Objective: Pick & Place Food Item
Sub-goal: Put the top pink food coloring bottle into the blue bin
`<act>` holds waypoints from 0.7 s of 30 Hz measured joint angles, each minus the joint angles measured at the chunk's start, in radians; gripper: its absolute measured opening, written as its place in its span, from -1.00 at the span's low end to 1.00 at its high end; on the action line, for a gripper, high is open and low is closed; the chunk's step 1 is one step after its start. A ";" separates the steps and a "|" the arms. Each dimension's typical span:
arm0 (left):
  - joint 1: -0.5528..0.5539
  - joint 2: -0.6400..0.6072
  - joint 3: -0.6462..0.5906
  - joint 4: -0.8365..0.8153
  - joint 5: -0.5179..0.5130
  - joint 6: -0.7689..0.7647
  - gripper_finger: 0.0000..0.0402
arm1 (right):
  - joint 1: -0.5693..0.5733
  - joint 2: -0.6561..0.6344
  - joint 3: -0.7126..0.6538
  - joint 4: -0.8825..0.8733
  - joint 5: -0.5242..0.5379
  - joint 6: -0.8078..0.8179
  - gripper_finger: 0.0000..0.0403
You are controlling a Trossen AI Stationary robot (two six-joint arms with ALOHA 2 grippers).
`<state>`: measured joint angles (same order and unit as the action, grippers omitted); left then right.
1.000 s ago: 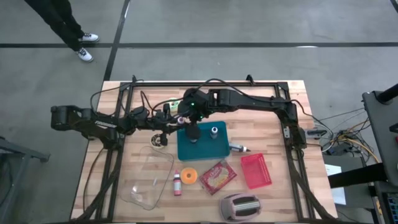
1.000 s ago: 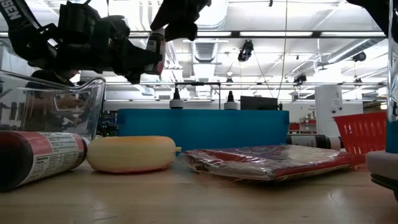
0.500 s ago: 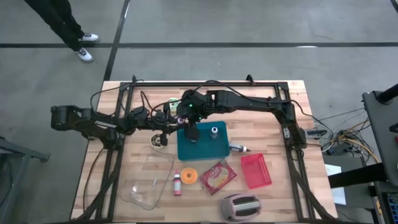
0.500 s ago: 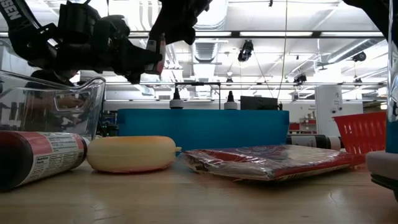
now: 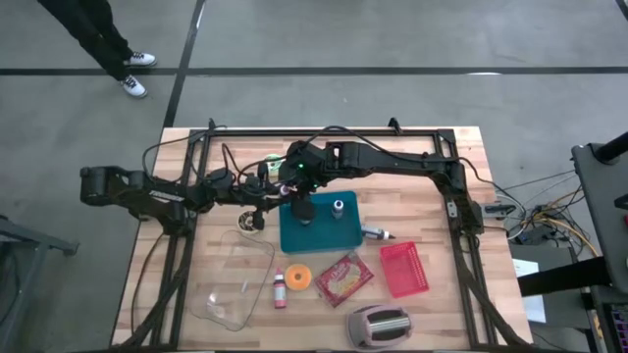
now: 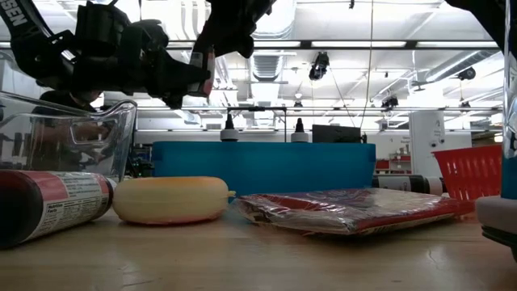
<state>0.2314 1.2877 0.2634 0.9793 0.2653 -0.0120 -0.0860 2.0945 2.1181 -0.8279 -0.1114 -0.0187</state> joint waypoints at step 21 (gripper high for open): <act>0.000 0.000 0.000 0.006 0.006 0.009 -0.51 | 0.001 0.000 -0.001 0.000 0.005 -0.037 -0.37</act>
<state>0.2314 1.2874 0.2633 0.9855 0.2717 -0.0029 -0.0853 2.0949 2.1174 -0.8276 -0.1066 -0.0555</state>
